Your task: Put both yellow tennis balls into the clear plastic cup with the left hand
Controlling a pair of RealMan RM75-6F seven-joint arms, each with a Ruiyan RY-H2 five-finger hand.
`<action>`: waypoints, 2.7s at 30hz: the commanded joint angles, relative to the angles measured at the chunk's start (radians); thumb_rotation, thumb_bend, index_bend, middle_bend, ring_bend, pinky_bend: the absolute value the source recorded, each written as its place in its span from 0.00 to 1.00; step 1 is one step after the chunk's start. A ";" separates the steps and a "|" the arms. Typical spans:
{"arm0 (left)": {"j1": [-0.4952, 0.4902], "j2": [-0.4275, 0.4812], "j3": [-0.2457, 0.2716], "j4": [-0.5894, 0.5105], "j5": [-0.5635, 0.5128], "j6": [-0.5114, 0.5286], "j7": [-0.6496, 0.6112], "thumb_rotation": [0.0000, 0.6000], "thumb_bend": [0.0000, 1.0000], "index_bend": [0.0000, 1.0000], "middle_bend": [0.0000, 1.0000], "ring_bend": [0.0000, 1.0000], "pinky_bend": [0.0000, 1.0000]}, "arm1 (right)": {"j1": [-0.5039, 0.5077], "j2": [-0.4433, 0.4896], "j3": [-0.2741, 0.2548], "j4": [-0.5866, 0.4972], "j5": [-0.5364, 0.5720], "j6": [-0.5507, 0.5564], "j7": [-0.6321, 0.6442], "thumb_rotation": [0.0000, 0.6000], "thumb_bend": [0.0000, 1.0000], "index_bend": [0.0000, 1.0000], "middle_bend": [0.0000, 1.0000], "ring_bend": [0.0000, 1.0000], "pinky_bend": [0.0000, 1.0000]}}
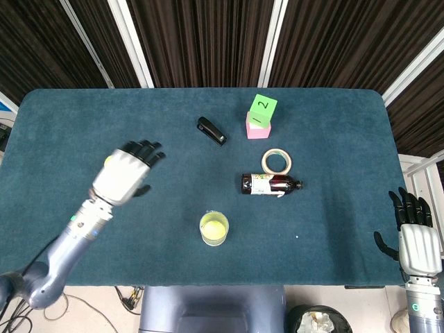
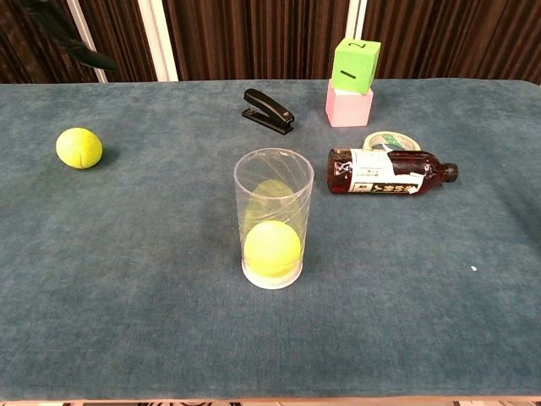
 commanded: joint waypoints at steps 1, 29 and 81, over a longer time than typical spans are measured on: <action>0.029 0.029 -0.004 0.112 -0.086 -0.038 -0.085 1.00 0.02 0.27 0.17 0.18 0.29 | 0.001 0.000 0.001 0.000 0.001 -0.001 -0.004 1.00 0.35 0.09 0.00 0.00 0.00; -0.004 -0.284 0.061 0.694 -0.203 -0.260 -0.221 1.00 0.03 0.24 0.16 0.16 0.28 | -0.006 0.013 0.003 0.004 -0.006 0.014 0.005 1.00 0.35 0.09 0.00 0.00 0.00; -0.018 -0.527 0.058 1.045 -0.173 -0.371 -0.189 1.00 0.27 0.33 0.40 0.39 0.58 | -0.011 0.021 0.012 -0.002 -0.003 0.024 0.022 1.00 0.35 0.09 0.00 0.00 0.00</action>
